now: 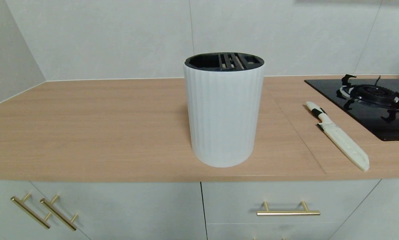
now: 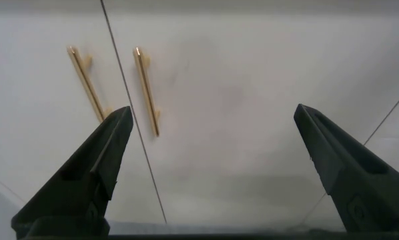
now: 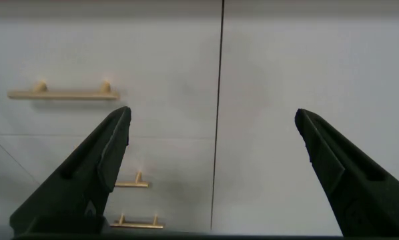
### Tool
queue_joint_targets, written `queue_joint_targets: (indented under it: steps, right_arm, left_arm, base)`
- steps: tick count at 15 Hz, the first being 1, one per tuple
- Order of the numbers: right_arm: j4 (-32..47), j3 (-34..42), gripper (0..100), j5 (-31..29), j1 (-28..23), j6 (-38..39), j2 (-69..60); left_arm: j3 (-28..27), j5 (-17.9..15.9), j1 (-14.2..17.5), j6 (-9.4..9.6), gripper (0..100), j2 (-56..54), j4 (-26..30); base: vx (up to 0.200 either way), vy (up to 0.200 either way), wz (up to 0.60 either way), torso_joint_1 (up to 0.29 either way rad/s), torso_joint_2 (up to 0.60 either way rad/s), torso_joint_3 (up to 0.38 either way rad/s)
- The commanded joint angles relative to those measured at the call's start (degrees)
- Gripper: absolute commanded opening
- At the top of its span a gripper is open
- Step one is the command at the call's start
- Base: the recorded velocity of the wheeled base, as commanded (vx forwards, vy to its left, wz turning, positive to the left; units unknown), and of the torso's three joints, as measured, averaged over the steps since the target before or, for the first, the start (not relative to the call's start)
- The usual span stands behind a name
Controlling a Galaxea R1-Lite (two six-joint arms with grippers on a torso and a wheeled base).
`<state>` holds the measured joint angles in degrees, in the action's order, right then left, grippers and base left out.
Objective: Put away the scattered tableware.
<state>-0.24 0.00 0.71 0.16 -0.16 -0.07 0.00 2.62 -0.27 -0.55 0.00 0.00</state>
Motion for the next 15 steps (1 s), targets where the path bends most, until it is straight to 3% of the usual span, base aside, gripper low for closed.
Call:
queue_joint_targets:
  steps: [1, 15]
  right_arm:
    - [0.0, 0.0, 100, 0.0, 0.0, 0.0, 0.1]
    - [0.0, 0.0, 100, 0.1, 0.0, -0.1, 0.1]
  left_arm:
    - [0.0, 0.0, 0.0, -0.07, 100, 0.0, 0.0]
    - [0.0, 0.0, 0.0, 0.02, 100, 0.0, 0.0]
  base:
    - [0.0, 0.0, 0.0, 0.198, -0.48, -0.271]
    - [0.0, 0.0, 0.0, 0.222, -0.5, -0.281]
